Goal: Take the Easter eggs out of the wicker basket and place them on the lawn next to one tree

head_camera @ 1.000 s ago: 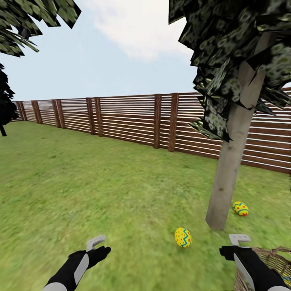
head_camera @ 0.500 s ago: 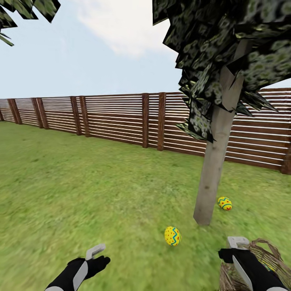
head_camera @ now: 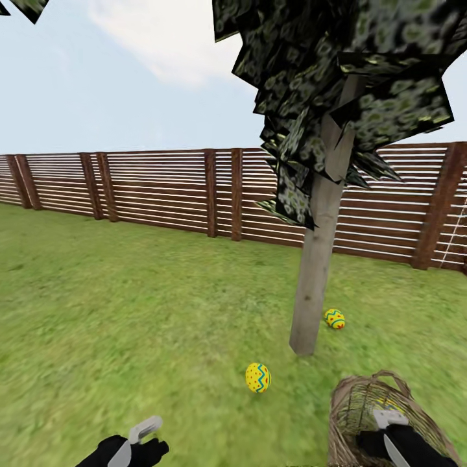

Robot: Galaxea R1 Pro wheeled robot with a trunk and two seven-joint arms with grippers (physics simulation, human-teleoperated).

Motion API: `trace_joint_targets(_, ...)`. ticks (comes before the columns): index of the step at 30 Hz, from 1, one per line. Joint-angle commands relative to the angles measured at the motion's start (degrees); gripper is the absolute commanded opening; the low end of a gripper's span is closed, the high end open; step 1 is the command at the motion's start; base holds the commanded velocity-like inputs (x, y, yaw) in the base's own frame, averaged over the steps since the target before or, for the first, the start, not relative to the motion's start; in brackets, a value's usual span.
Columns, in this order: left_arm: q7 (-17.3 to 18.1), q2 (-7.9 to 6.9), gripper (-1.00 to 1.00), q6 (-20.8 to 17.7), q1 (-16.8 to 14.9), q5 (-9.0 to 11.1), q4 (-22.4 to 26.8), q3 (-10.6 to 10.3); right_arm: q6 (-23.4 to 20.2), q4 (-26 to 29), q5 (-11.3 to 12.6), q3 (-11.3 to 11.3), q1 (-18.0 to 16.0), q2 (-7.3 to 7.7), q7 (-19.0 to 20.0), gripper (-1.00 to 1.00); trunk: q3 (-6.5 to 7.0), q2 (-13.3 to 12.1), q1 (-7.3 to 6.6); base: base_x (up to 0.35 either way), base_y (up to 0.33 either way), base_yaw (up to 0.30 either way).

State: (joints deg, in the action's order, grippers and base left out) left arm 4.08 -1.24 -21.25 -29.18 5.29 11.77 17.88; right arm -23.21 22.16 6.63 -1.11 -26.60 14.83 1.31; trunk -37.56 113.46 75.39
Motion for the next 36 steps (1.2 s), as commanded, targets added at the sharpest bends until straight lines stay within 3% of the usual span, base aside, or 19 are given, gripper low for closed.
trace_joint_targets(1,0.05,-0.13,1.00,-0.38,0.00,0.54,-0.38,0.00,-0.26,-0.32,0.50,-0.12,-0.03,0.09,0.07,1.00,0.08,-0.39,-0.23,0.000,0.000,-0.232)
trace_joint_targets(6,0.05,-0.31,1.00,-0.37,0.00,0.47,-1.52,-0.03,0.68,-2.70,0.84,-0.12,-0.03,1.24,0.23,1.00,0.77,-2.39,-1.33,0.000,0.000,-0.217)
trace_joint_targets(11,0.05,-0.36,1.00,-0.23,0.00,0.49,-3.16,0.02,7.83,-9.05,0.78,-0.20,-0.03,1.49,0.27,1.00,1.37,-4.40,-2.43,0.000,0.000,-0.157)
trace_joint_targets(17,0.04,-0.74,1.00,-0.20,0.00,0.47,-5.01,-0.02,12.14,-13.91,0.74,-0.21,-0.03,1.35,0.27,1.00,2.03,-6.80,-3.75,0.000,0.000,-0.132)
trace_joint_targets(25,0.05,-0.75,1.00,-0.27,0.00,-0.58,-6.37,-0.04,12.96,-16.10,0.79,-0.21,-0.02,1.49,0.34,1.00,2.90,-10.01,-5.51,0.000,0.000,-0.130)
trace_joint_targets(29,0.05,-1.61,1.00,-0.21,0.00,-0.90,-7.19,-0.04,13.01,-16.76,0.90,-0.21,-0.03,1.59,0.48,1.00,3.34,-11.62,-6.38,0.000,0.000,-0.130)
trace_joint_targets(36,0.05,-2.03,1.00,-0.19,0.01,-0.98,-7.37,-0.04,13.02,-17.01,0.70,-0.22,-0.03,2.08,4.40,1.00,4.10,-14.42,-7.92,0.000,0.000,-0.130)
